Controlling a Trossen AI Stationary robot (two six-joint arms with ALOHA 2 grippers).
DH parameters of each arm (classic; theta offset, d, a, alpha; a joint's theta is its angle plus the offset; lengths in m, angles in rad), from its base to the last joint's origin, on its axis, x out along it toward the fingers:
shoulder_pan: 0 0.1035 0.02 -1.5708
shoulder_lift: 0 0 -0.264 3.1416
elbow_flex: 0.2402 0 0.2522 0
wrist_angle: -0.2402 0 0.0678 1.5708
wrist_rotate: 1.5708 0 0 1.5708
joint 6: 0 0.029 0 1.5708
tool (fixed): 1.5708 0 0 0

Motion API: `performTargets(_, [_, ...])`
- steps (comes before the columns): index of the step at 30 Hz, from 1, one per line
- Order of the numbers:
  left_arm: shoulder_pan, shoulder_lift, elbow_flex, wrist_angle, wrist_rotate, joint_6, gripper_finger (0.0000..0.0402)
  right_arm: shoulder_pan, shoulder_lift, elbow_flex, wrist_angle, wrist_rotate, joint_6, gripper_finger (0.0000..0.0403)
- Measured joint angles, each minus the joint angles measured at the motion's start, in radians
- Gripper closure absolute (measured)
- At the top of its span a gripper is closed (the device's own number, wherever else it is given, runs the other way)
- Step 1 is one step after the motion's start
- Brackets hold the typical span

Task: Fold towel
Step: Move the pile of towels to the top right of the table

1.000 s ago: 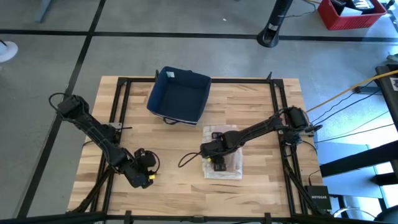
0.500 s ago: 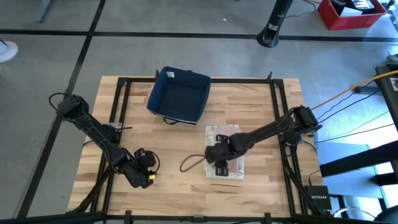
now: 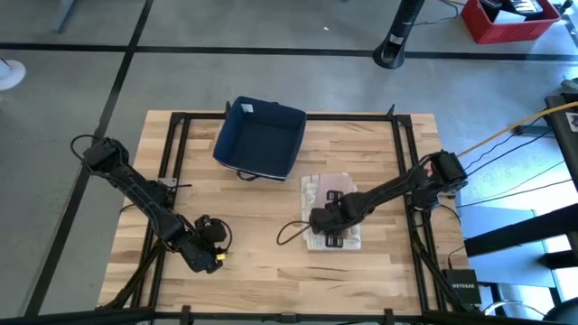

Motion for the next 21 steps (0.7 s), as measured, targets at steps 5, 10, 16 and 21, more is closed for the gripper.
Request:
performTargets(5, [0.0,0.0,0.0,0.001,0.0,-0.003,0.0224,-0.098,-0.054,-0.049,-0.022,0.044,-0.097,0.0237])
performTargets(10, [0.0,0.0,0.0,0.001,0.0,-0.001,0.0224,-0.243,-0.139,-0.106,-0.048,0.081,-0.192,0.0237])
performTargets(16, [0.0,0.0,0.0,0.0,0.0,0.017,0.0224,-0.422,-0.195,-0.174,-0.03,0.078,-0.424,0.0237])
performTargets(21, [0.001,0.0,0.0,0.0,0.0,0.034,0.0224,-0.52,-0.216,-0.149,-0.057,0.027,-0.497,0.0237])
